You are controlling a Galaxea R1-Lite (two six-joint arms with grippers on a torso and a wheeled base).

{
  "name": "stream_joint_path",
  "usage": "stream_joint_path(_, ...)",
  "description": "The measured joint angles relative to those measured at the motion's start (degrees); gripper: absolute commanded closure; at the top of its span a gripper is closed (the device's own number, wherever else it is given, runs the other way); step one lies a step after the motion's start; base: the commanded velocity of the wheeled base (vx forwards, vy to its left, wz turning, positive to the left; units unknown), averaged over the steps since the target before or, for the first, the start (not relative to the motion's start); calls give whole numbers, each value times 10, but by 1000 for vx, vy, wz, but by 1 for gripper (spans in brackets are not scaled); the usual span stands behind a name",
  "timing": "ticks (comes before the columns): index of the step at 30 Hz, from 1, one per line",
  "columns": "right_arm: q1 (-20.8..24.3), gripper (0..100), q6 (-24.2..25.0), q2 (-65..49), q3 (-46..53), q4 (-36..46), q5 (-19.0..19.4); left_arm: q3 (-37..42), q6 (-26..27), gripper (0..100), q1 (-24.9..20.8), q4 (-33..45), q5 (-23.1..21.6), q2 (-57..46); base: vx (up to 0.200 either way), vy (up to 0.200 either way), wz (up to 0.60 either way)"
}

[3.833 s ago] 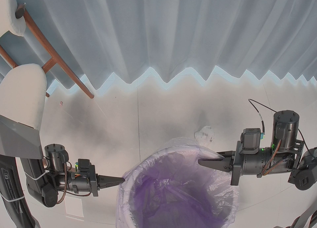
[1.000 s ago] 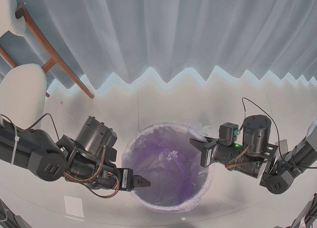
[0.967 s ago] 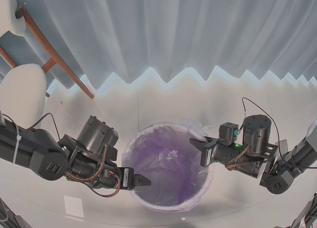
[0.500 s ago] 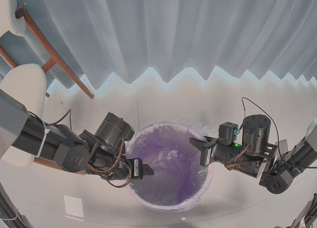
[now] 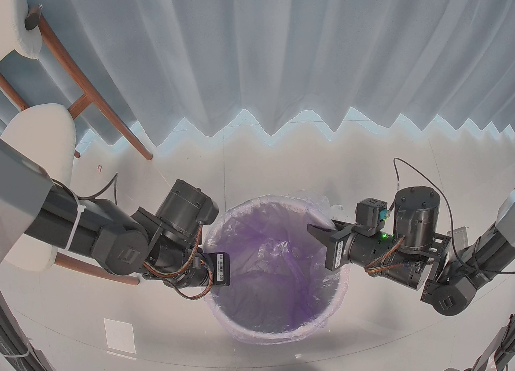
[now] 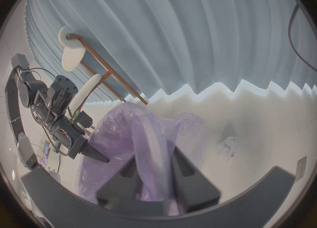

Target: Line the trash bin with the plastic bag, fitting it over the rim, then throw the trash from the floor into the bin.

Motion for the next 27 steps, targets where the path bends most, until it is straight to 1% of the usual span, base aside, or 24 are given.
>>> stream_joint_path(9,0,0,20,-5,8,0,1,-2,1,100,5,-2,0,0,0,0,0)
stream_joint_path(16,-3,0,43,-22,31,-1,-3,2,4,100,21,-2,0,-3,0,0,0)
stream_joint_path(20,-14,0,57,-36,38,-1,-6,9,9,100,35,-1,-2,-9,0,0,0)
stream_joint_path(22,-21,0,80,-42,39,-1,-6,22,23,100,44,-3,-6,-14,0,0,0)
stream_joint_path(24,-30,0,116,-48,40,-1,-6,42,54,100,59,-6,-14,-22,0,0,0)
stream_joint_path(27,-42,0,170,-59,42,-1,-5,77,98,100,88,-33,-50,-38,0,0,0)
